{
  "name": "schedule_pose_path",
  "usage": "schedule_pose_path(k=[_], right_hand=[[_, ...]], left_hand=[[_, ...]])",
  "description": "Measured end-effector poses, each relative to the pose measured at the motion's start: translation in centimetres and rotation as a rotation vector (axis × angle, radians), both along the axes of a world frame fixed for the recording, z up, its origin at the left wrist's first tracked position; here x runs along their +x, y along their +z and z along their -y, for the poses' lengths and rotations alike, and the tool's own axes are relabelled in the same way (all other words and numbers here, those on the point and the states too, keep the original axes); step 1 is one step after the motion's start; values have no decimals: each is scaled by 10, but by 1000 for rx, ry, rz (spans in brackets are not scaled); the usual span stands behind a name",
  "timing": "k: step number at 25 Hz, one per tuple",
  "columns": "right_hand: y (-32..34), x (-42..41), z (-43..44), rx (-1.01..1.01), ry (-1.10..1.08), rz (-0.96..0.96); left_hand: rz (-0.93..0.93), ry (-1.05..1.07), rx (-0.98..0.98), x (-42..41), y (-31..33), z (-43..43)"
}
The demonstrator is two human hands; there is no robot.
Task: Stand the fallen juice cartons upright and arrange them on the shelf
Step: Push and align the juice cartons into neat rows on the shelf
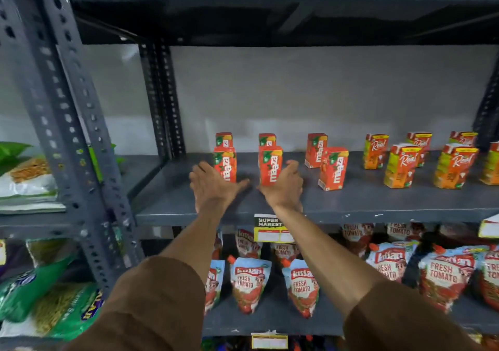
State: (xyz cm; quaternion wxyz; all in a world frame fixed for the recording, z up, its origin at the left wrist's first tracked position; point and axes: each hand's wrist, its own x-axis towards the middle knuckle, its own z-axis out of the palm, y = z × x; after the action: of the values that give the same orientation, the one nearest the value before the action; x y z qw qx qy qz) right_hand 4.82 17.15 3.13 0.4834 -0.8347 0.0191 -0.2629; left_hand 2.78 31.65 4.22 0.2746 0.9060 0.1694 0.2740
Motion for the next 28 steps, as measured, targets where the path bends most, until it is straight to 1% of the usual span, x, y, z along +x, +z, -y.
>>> schedule_pose_path(k=[3, 7, 20, 22, 26, 28], right_hand=[[-5, 5, -2, -70, 7, -13], [-7, 2, -3, -120, 4, 35], [-12, 0, -2, -255, -9, 53], [-12, 1, -3, -279, -15, 30], [-6, 2, -1, -387, -24, -100], [-4, -6, 1, -347, -12, -90]], left_hand=[[67, -24, -58, 3, -2, -4], [90, -66, -92, -2, -2, -3], [114, -41, -52, -4, -7, 0], [121, -37, -44, -4, -7, -1], [102, -18, -33, -2, -8, 1], [115, 32, -46, -4, -7, 2]])
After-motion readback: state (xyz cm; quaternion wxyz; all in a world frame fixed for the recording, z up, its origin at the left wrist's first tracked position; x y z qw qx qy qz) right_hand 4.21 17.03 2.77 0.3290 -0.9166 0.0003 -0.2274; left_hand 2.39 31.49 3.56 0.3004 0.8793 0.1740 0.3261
